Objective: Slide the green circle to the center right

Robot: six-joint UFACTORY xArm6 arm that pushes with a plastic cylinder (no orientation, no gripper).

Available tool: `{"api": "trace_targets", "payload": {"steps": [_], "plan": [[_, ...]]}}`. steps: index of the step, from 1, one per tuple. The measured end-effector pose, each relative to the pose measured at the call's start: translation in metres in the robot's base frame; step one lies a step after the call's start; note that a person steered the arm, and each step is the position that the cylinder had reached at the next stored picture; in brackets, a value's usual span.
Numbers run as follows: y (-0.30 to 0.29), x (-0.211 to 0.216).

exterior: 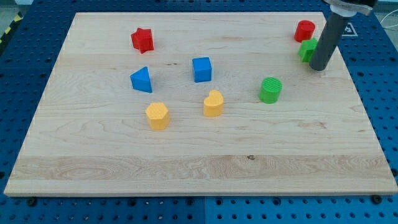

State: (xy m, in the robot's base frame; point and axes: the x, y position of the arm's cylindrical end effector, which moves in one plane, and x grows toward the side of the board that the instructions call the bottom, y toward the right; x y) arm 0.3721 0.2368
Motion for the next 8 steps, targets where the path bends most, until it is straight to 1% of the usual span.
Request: {"api": "trace_targets", "payload": {"steps": [3,4,6,7,8], "plan": [[0.000,-0.012],[-0.003,0.000],[-0.090,0.007],[-0.135,0.021],[-0.138,0.043]]}}
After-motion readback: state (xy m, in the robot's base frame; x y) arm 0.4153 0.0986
